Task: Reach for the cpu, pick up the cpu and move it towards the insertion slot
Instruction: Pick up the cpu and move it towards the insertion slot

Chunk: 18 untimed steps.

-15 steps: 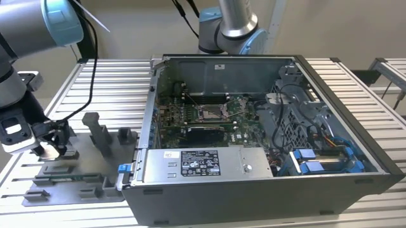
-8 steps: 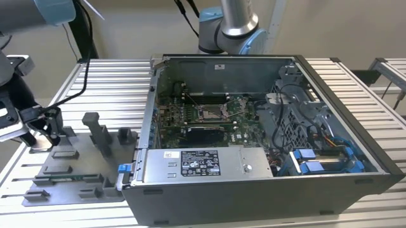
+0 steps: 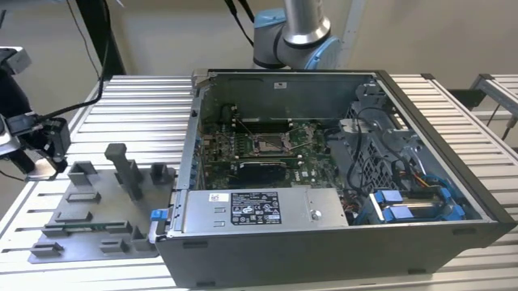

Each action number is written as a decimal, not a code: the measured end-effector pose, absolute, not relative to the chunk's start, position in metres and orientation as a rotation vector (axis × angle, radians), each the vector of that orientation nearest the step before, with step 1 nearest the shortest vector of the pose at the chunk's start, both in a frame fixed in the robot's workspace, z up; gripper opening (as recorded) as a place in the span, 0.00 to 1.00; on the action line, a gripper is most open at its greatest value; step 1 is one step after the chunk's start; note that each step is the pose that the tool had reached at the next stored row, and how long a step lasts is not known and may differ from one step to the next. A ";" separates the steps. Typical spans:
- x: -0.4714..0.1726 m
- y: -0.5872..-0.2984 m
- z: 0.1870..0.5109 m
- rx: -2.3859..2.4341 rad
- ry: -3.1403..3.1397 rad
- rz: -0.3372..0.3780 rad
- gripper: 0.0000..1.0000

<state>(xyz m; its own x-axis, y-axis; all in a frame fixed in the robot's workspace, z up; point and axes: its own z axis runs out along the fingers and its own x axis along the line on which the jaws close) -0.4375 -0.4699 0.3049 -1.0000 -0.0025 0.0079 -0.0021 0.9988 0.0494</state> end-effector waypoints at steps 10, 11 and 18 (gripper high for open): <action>-0.436 -0.470 0.350 0.003 -3.132 -0.078 0.00; -0.436 -0.470 0.353 0.003 -3.132 -0.078 0.00; -0.436 -0.470 0.367 0.004 -3.131 -0.080 0.00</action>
<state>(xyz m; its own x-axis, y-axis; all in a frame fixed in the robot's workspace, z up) -0.4355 -0.4700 0.3670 -1.0000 -0.0025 0.0093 -0.0021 0.9987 0.0508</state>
